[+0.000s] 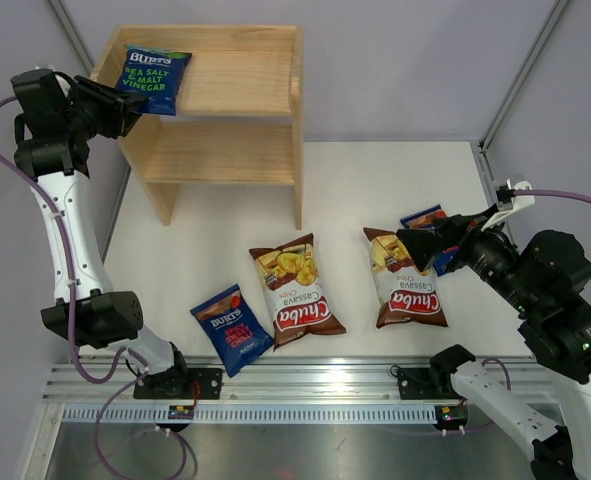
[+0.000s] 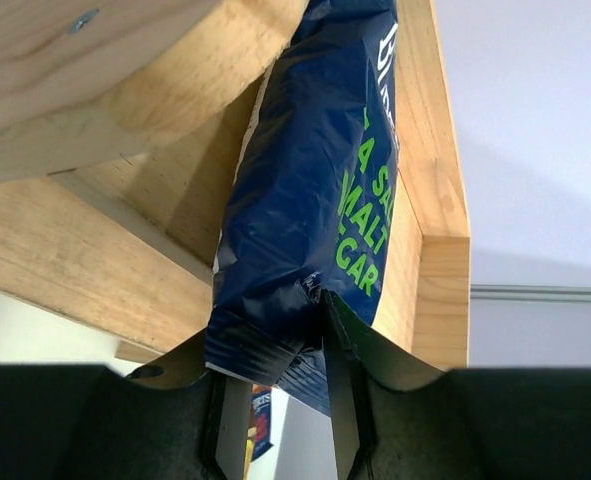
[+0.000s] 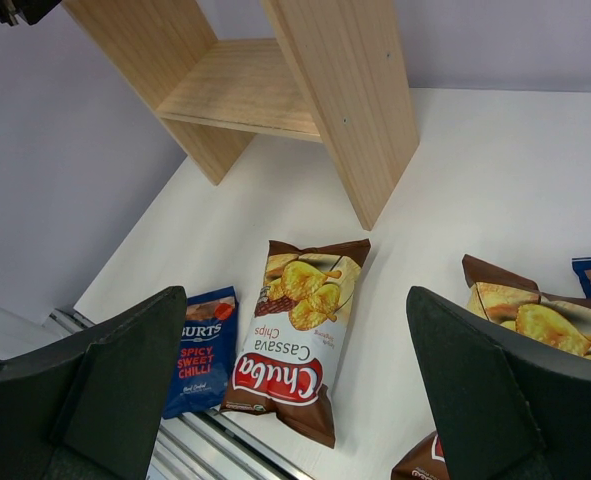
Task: Place and organize the chips bags onto the shelf
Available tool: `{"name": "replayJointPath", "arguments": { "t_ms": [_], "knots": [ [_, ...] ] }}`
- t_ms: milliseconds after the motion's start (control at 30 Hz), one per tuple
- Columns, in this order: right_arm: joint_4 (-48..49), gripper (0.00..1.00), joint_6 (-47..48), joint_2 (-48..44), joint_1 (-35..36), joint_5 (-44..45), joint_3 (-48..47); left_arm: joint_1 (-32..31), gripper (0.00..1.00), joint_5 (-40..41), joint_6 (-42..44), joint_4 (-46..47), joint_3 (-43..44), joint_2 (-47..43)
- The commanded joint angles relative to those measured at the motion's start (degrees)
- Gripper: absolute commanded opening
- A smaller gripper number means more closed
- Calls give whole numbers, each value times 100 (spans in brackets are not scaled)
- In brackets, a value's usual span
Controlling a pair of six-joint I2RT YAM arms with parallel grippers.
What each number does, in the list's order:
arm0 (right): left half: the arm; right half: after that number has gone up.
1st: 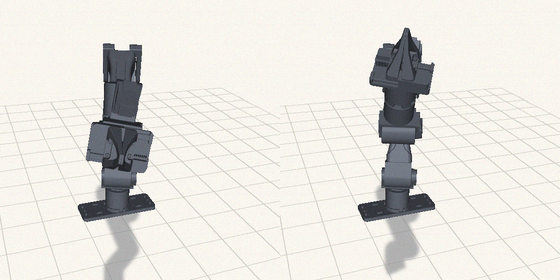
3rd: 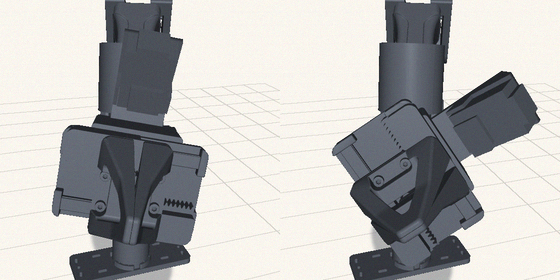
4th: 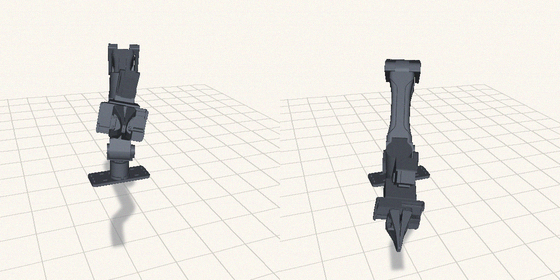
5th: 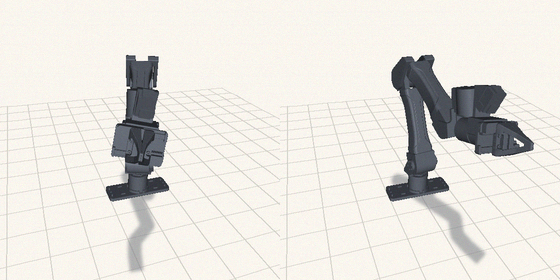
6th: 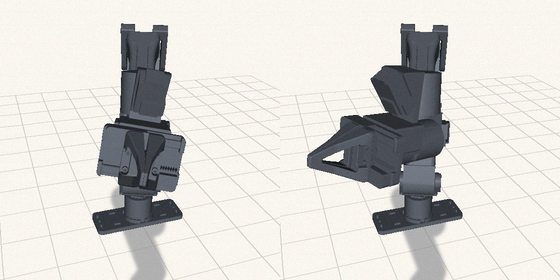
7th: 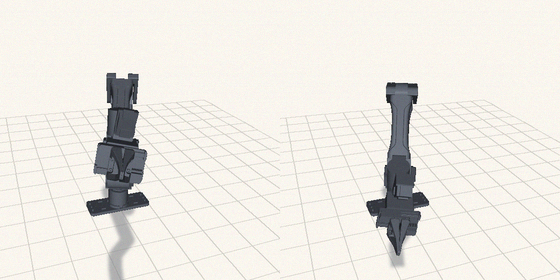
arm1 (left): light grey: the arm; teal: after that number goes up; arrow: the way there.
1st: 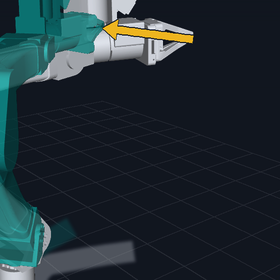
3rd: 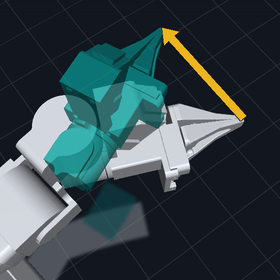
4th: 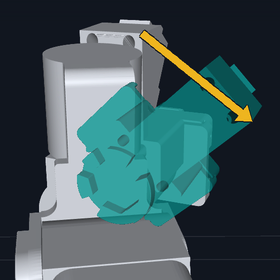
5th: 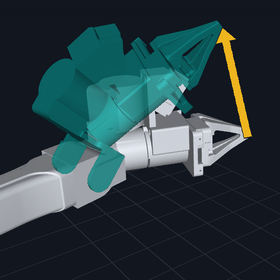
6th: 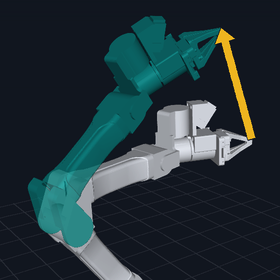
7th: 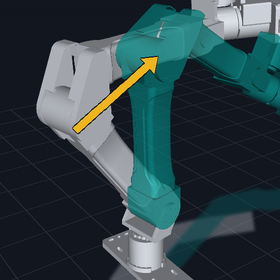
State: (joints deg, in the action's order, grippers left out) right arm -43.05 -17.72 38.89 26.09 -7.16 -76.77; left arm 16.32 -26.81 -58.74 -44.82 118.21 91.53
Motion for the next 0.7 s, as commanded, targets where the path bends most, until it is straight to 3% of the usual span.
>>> {"name": "replayJointPath", "arguments": {
  "t_ms": [0,67,167,400,667],
  "knots": [
    [227,99,119,-14,2,-40,13,-14,33,-238,-410,518,-202,-126],
    [235,100,119,-31,2,-40,31,29,40,-228,-454,526,-228,-161],
    [244,99,119,-40,2,-40,57,152,40,-430,-664,693,-281,-135],
    [253,99,102,-66,2,-22,83,398,31,-685,-893,808,-272,41],
    [288,100,84,-57,2,-58,119,654,29,-729,-1007,896,-457,-161]
  ]
}}
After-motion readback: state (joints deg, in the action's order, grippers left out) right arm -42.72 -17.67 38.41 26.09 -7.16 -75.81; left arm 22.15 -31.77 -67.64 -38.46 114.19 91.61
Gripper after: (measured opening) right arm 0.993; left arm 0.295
